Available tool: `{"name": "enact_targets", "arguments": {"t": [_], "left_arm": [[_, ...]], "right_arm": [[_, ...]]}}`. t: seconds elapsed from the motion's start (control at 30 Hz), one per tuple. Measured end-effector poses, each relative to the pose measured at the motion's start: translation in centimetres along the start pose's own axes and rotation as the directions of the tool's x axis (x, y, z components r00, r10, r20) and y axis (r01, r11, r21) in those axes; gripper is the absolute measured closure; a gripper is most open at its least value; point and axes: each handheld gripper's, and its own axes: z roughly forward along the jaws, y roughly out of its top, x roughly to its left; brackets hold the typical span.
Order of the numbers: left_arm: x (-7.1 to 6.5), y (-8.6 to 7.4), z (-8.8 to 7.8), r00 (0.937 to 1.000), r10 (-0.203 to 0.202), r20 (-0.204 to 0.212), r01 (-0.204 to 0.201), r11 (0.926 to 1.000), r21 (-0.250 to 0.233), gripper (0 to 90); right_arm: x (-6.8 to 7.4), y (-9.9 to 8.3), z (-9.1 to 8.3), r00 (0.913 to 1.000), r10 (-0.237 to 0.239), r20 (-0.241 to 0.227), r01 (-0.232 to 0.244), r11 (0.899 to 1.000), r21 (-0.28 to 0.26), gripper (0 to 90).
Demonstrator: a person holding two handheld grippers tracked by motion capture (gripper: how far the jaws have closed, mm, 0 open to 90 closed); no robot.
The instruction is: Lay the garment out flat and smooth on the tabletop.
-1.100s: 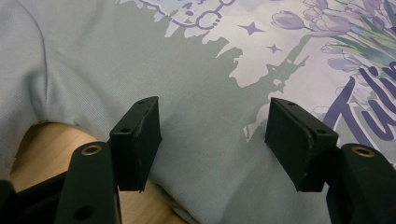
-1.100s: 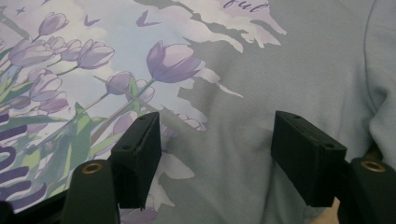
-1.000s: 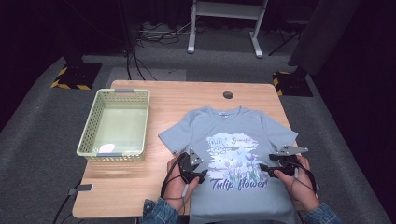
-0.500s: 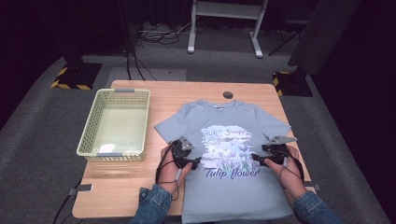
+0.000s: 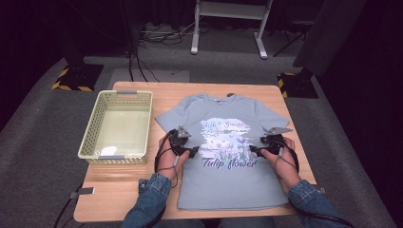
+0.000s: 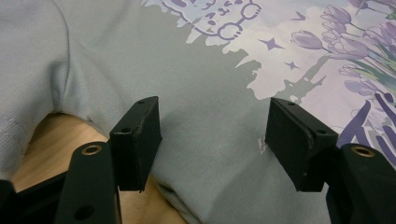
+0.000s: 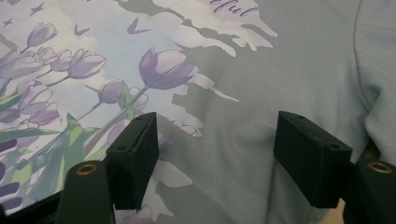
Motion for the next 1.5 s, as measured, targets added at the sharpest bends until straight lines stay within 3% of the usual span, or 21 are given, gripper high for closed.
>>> {"name": "enact_targets", "arguments": {"t": [0.23,0.33,0.47,0.67,0.97,1.5], "left_arm": [[1.3,0.8,0.7,1.0,-0.005,-0.004,0.005,1.0,0.0,35.1],[1.0,0.9,0.4,0.9999,0.01,-0.014,-0.01,0.9999,0.003,30.8],[0.2,1.3,-0.7,0.9993,0.032,-0.02,-0.032,0.9991,-0.029,29.1],[-1.2,1.7,-2.4,0.9971,0.069,-0.033,-0.07,0.9968,-0.039,28.9],[-2.8,1.2,-4.7,0.995,0.085,-0.052,-0.086,0.9959,-0.026,28.5],[-4.4,-1.2,-8.6,0.9919,0.105,-0.071,-0.106,0.9943,-0.007,26.2]], "right_arm": [[-0.7,1.1,1.1,1.0,0.007,0.005,-0.007,1.0,-0.005,30.8],[-0.7,1.3,1.3,0.9999,0.011,0.002,-0.011,1.0,-0.01,30.6],[-0.6,1.2,1.0,0.9999,0.007,-0.015,-0.008,1.0,-0.023,28.8],[0.2,1.6,-0.7,0.9993,-0.029,-0.023,0.027,0.998,-0.057,28.1],[1.3,1.3,-3.7,0.9974,-0.066,-0.027,0.064,0.996,-0.069,27.2],[1.3,-0.9,-8.0,0.9984,-0.054,-0.018,0.052,0.995,-0.084,24.1]]}}
